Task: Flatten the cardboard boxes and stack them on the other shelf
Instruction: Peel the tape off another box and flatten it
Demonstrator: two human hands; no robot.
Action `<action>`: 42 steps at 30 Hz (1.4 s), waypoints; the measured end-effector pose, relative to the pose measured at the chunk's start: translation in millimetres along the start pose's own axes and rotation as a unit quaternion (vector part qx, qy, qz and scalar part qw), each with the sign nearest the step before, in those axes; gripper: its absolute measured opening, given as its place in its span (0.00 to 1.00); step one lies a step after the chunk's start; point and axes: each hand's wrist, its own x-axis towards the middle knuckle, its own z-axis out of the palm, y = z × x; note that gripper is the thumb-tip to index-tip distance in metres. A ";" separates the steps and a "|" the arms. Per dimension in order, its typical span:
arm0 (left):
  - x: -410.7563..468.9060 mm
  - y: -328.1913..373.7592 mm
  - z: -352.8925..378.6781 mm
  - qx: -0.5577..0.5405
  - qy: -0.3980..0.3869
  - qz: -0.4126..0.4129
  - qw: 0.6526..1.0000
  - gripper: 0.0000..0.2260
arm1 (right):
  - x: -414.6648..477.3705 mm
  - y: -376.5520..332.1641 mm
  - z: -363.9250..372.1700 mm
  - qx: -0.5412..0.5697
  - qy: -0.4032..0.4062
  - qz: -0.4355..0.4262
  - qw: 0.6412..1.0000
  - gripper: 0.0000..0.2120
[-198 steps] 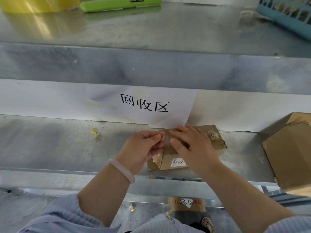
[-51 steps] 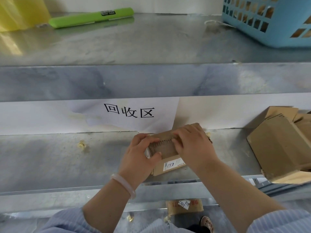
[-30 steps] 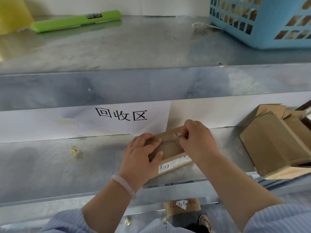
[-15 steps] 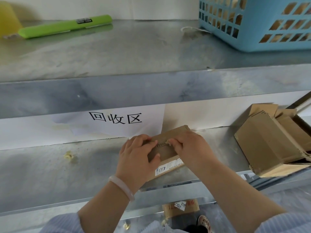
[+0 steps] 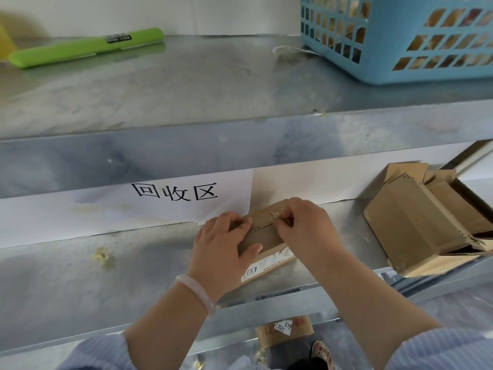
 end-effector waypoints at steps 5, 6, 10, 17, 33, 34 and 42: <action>-1.6 -0.1 0.5 0.016 0.000 0.009 1.000 0.24 | -1.7 9.7 5.6 -0.055 0.092 -0.146 0.983 0.04; -1.6 0.0 0.2 0.017 0.000 0.008 1.000 0.24 | -3.0 10.9 7.7 -0.062 0.104 -0.165 0.979 0.05; 1.0 -0.1 -1.1 0.028 -0.007 0.008 1.000 0.24 | -1.4 17.1 8.3 -0.059 0.103 -0.130 0.984 0.03; 14.4 8.9 -2.5 0.033 -0.031 0.003 0.999 0.26 | 3.3 15.5 2.4 0.014 -0.026 -0.001 1.000 0.17; 13.0 15.2 6.7 0.043 0.002 0.002 0.999 0.28 | 20.0 19.7 -4.3 -0.043 -0.019 -0.026 0.999 0.02; 13.0 15.6 6.7 0.045 -0.001 0.001 0.999 0.28 | 20.3 21.0 -3.9 -0.037 -0.010 -0.040 0.998 0.02; 14.4 13.8 6.6 0.044 -0.010 0.003 0.999 0.28 | 19.7 30.5 2.8 -0.042 0.055 -0.130 0.989 0.07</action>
